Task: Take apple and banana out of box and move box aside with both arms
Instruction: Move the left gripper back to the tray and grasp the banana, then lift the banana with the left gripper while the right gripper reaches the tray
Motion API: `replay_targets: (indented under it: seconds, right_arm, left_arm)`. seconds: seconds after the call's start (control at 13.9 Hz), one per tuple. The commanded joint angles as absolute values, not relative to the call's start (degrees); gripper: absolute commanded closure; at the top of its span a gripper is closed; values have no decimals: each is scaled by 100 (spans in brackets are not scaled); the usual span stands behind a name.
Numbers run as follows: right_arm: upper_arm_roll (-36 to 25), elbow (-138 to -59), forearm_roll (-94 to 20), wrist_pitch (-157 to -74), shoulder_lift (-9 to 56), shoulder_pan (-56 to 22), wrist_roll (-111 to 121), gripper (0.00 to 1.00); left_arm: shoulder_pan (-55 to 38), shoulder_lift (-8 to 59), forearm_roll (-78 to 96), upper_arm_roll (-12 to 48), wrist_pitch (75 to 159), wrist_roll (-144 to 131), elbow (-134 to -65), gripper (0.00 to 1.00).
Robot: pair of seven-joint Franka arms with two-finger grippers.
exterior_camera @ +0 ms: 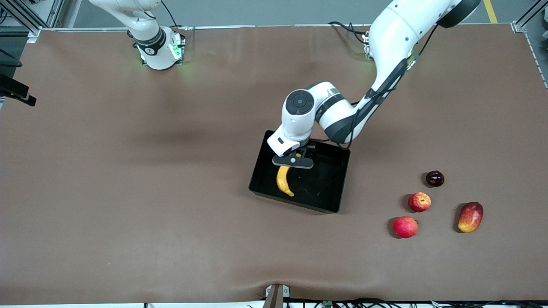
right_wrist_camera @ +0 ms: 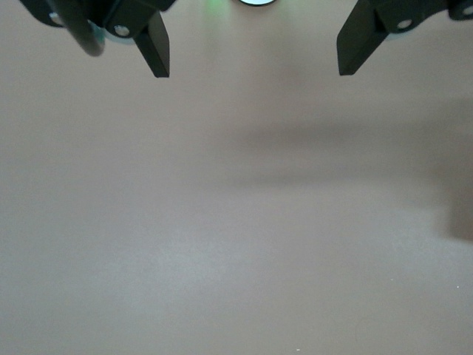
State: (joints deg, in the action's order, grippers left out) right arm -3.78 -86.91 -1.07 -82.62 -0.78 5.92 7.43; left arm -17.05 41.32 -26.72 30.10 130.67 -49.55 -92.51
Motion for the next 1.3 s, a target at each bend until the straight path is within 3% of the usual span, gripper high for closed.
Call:
replay_targets:
  seconds: [0.0,0.65,0.72,0.79,0.87,0.94,1.23]
  right_arm:
    - [-272,-8605,-114,-8253,9,686,747,0]
    - [-246,-8596,-53,-8218,325,554,817,0]
    - [-255,-8622,-53,-8209,412,571,809,0]
    - [-255,-8605,-53,-8200,552,615,791,0]
    - [-255,-8613,-61,-8218,589,624,808,0]
    - [-264,-8613,-44,-8209,589,633,809,0]
    - [-272,-8578,-132,-8279,633,677,730,0]
  left_arm:
    - [-1696,4490,-2856,2988,13489,-4983,-9079,0]
    - [-2013,4974,-3304,2944,13816,-4949,-9079,0]
    - [-2013,4992,-3357,2944,13843,-4887,-9079,15]
    - [-2004,4983,-3418,2944,13869,-4895,-9079,54]
    - [-2004,4983,-3428,2944,13869,-4904,-9079,87]
    - [-2004,4983,-3463,2936,13869,-4904,-9079,100]
    - [-1907,4878,-3673,2927,13799,-4597,-8939,100]
